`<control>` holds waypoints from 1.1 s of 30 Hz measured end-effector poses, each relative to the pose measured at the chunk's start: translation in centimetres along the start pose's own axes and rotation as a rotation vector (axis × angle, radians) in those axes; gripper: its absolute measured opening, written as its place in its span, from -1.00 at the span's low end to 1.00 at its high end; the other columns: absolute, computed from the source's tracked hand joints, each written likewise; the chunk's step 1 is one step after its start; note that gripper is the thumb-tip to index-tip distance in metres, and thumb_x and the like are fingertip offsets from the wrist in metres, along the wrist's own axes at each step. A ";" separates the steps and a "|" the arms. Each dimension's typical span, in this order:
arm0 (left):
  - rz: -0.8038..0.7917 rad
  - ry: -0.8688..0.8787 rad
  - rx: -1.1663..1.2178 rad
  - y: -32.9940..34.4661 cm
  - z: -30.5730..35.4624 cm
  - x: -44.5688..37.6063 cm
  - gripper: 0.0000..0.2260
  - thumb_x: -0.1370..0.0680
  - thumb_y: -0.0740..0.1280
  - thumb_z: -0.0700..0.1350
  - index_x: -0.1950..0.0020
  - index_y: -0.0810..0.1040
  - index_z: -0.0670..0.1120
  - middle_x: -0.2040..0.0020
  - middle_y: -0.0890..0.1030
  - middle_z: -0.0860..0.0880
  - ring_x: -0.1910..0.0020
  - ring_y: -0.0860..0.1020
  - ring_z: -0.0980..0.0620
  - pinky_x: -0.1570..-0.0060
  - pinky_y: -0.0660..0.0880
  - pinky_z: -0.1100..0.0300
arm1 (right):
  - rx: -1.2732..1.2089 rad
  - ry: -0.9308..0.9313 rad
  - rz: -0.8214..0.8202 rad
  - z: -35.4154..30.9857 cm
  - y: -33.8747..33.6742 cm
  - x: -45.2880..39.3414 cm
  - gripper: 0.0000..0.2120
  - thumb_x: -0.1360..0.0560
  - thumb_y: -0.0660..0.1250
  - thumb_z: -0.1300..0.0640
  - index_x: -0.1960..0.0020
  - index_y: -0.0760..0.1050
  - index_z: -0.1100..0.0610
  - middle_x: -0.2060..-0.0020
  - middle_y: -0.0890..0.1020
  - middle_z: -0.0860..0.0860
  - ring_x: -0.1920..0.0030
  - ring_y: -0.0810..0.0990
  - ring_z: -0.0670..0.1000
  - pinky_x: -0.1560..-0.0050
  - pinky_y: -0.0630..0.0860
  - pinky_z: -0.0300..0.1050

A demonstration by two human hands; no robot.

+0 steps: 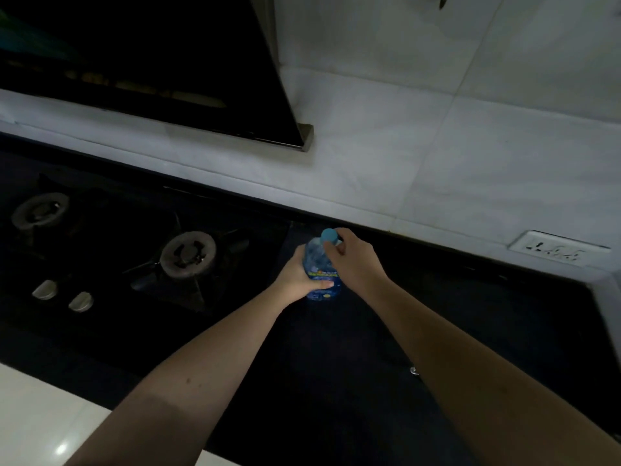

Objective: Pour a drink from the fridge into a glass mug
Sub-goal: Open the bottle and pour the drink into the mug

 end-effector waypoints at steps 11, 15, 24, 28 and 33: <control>0.296 0.276 -0.080 2.5 1.4 5.4 -0.36 -0.22 0.65 0.06 -0.15 0.37 0.29 -0.09 0.53 0.22 -0.10 0.54 0.28 -0.04 0.43 0.46 | 0.613 -0.077 0.171 -1.5 -3.4 2.8 -0.54 -0.58 0.09 -0.25 -0.06 0.44 0.14 0.18 0.62 0.12 0.16 0.61 0.19 0.30 0.38 -0.07; 0.329 0.441 -0.205 2.4 4.6 7.5 -0.31 -0.20 0.59 0.18 -0.24 0.40 0.13 -0.08 0.45 0.25 -0.11 0.50 0.17 -0.12 0.46 0.27 | 0.831 0.038 0.296 -1.3 -6.7 4.8 -0.36 -0.56 -0.05 -0.35 0.32 0.45 0.13 0.50 0.41 0.01 0.51 0.33 0.03 0.47 0.14 -0.19; 0.101 0.417 -0.291 2.1 8.7 10.8 -0.32 -0.17 0.52 0.34 -0.20 0.28 0.39 -0.02 0.49 0.47 -0.07 0.50 0.41 -0.09 0.45 0.41 | 0.399 0.003 0.267 0.0 -9.9 8.4 -0.40 -0.55 0.14 -0.27 0.39 0.46 0.21 0.50 0.49 0.06 0.42 0.48 0.04 0.43 0.27 -0.11; -0.032 0.366 -0.286 1.8 9.1 10.9 -0.25 -0.13 0.56 0.33 -0.24 0.32 0.36 -0.08 0.53 0.39 -0.13 0.55 0.31 -0.19 0.53 0.19 | 0.348 -0.017 0.263 0.9 -10.1 10.0 -0.42 -0.53 0.20 -0.24 0.48 0.27 0.15 0.59 0.33 0.00 0.53 0.34 -0.08 0.48 0.20 -0.15; -0.189 0.380 -0.269 1.5 11.0 10.6 -0.30 -0.12 0.61 0.29 -0.17 0.37 0.45 -0.09 0.58 0.37 -0.09 0.57 0.35 -0.06 0.50 0.39 | 0.274 -0.168 0.326 1.7 -11.0 12.1 -0.47 -0.54 0.28 -0.13 0.48 0.19 0.07 0.60 0.26 -0.05 0.55 0.26 -0.08 0.47 0.16 -0.18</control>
Point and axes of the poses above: each hand's wrist, its own x-axis away from the middle knuckle, its own y-axis out of the palm, z = x × y, the point moved 1 cm from there along -x, towards the middle knuckle
